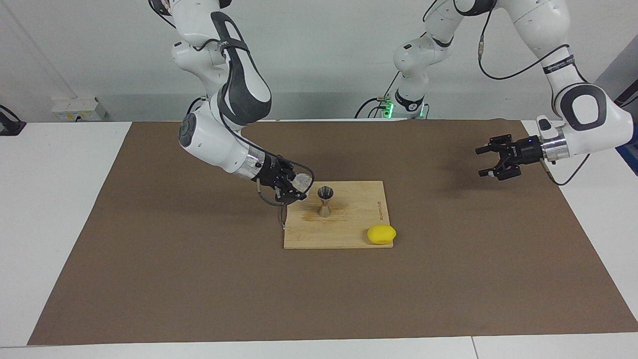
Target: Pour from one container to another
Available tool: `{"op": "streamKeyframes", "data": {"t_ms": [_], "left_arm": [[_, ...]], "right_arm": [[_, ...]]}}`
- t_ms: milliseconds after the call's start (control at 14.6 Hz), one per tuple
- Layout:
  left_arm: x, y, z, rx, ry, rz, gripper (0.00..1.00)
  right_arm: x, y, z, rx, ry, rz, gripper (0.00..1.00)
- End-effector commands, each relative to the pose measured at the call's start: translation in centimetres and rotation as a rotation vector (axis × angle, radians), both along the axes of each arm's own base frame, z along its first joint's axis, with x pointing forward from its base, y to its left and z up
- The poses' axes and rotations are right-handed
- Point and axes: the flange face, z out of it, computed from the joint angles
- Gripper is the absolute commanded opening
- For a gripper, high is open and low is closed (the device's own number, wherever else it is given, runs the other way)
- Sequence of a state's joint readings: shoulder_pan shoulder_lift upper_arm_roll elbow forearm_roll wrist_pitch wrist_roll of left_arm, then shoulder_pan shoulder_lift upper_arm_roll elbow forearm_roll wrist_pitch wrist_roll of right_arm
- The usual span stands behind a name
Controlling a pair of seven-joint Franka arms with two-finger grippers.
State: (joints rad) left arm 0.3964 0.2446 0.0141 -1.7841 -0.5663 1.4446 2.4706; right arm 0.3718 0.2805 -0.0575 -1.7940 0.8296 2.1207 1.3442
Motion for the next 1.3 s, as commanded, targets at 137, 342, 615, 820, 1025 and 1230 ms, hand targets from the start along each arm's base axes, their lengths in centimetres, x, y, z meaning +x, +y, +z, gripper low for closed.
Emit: {"op": "streamKeyframes", "data": {"t_ms": [137, 342, 615, 820, 1025, 1230], "left_arm": [[1.9, -2.1, 4.5, 0.203, 0.043, -0.051, 1.00], [2.0, -4.9, 7.4, 0.316, 0.096, 0.017, 1.00], [1.4, -7.6, 10.7, 0.447, 0.153, 0.109, 1.00], [0.1, -10.0, 14.2, 0.556, 0.129, 0.168, 1.00], [-0.3, -12.9, 16.0, 0.600, 0.142, 0.255, 1.00], [-0.3, -14.1, 18.1, 0.639, 0.172, 0.435, 1.00]], "right_arm": [[0.5, 1.4, 0.0, -0.052, -0.007, -0.023, 0.00], [0.6, 1.6, -0.1, -0.081, -0.010, -0.044, 0.00], [0.5, 2.5, 0.4, -0.117, -0.009, -0.046, 0.00], [0.7, 3.4, 0.7, -0.149, -0.013, -0.049, 0.00], [0.8, 4.2, 1.0, -0.175, -0.014, -0.058, 0.00], [0.7, 4.7, 1.0, -0.210, -0.021, -0.049, 0.00]]}}
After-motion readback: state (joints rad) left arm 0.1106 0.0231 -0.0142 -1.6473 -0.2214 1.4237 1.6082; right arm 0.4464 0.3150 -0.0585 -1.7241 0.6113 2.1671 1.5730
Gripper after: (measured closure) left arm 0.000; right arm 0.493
